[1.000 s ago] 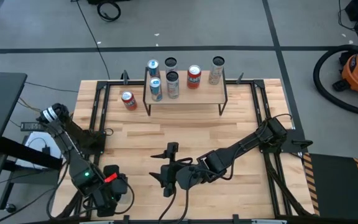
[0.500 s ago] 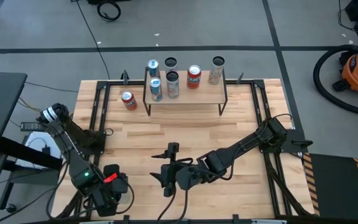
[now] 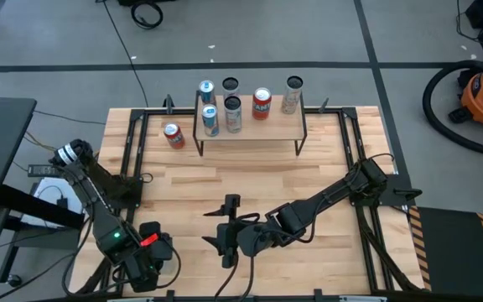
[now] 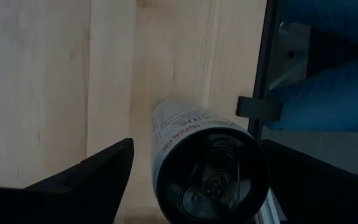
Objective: Place canned beverage on shelf
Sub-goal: Put the white yellow soda can on the shelf aligned with the other white yellow soda can
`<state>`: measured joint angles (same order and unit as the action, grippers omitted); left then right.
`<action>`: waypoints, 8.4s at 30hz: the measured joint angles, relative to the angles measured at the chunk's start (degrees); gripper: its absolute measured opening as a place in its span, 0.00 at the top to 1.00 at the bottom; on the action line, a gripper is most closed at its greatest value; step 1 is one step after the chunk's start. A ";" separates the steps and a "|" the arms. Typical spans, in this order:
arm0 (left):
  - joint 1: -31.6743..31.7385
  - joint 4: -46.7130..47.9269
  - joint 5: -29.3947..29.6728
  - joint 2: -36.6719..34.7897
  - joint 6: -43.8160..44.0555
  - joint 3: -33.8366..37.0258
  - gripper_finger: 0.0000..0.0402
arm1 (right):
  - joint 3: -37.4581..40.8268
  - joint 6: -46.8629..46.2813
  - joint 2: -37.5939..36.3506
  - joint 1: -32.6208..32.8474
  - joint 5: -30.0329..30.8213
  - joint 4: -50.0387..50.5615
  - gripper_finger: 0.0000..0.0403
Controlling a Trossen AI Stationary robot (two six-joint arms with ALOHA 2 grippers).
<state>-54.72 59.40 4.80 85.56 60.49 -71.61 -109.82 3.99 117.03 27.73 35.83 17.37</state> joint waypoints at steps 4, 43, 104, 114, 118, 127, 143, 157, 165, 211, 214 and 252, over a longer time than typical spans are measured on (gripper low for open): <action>0.00 -0.04 0.00 0.00 -0.04 0.00 0.17 | 0.00 -0.12 0.00 0.00 0.00 0.00 0.26; 7.08 0.39 0.19 -0.26 -13.74 -0.04 0.36 | 2.45 -5.55 0.04 -0.02 -7.68 1.79 0.26; 22.78 -9.39 4.12 -0.22 -39.25 -3.39 0.36 | 25.77 -11.12 -0.02 -5.30 -14.22 -26.13 0.13; 23.89 -11.56 7.13 -0.22 -40.81 -3.39 0.36 | 25.77 -12.15 -0.02 -6.12 -17.34 -26.36 0.13; 25.13 -13.68 7.79 -0.22 -42.81 -3.41 0.36 | 25.77 -13.07 -0.02 -6.18 -17.22 -26.08 0.13; 25.83 -15.35 7.63 -0.22 -44.81 -3.48 0.36 | 25.77 -17.15 -0.02 -6.19 -15.83 -19.72 0.21; 26.05 -14.98 7.32 -0.28 -44.64 -3.49 0.27 | 25.79 -18.91 0.07 -6.05 -16.74 -20.66 0.35; 26.08 -14.32 3.54 -0.28 -45.02 -3.48 0.22 | 25.83 -20.55 0.07 -5.65 -16.99 -20.23 0.35; 25.32 -8.53 8.58 -2.50 -41.84 -3.43 0.22 | 25.83 -21.48 -0.81 -3.74 -12.67 -14.77 0.35; 18.10 -0.04 15.75 -8.00 -33.45 -3.41 0.22 | 49.42 -12.94 -54.64 -25.96 4.81 -0.09 0.34; 18.10 -0.03 15.75 -8.00 -33.46 -3.41 0.22 | 55.25 -11.99 -57.63 -29.10 0.84 -6.31 0.34; 18.16 -2.16 15.78 -7.96 -32.59 -3.41 0.22 | 83.36 -8.85 -63.10 -56.91 -31.06 -42.28 0.34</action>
<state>-36.56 57.23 20.58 77.60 27.90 -75.02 -26.46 -4.87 53.93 -29.18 4.78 -24.92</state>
